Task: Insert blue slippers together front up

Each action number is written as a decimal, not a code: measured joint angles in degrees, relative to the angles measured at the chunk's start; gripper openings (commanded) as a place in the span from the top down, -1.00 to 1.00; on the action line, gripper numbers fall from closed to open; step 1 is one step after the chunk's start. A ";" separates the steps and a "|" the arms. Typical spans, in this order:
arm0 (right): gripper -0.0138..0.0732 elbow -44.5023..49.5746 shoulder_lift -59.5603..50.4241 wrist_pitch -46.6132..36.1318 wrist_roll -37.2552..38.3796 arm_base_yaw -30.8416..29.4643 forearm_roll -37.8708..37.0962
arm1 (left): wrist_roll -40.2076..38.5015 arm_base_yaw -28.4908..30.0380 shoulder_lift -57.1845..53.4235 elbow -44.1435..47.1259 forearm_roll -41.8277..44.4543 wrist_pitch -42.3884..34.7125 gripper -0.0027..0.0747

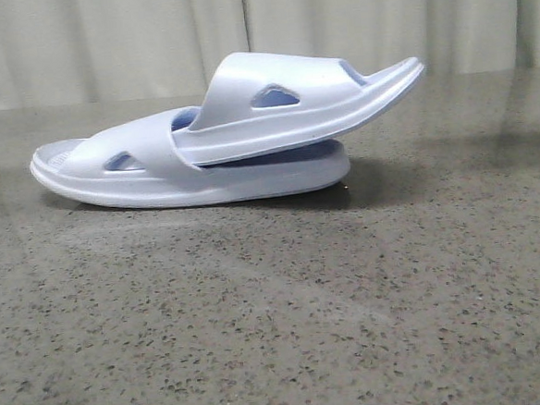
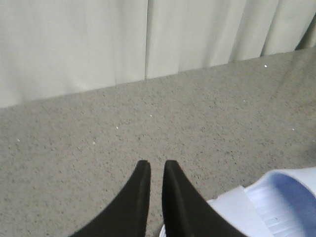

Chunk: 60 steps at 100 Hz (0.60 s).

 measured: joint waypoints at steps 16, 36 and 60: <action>0.86 6.53 -9.21 -11.22 -2.78 4.86 -1.58 | 0.00 -9.14 -6.57 4.95 0.06 -13.84 0.89; 0.86 17.16 -20.51 -29.33 -8.08 16.03 -1.92 | 0.20 -18.51 -14.58 12.98 1.27 -25.41 0.89; 0.86 31.63 -30.71 -45.27 -9.00 28.03 0.99 | 0.39 -23.52 -21.65 23.51 -1.76 -31.81 0.89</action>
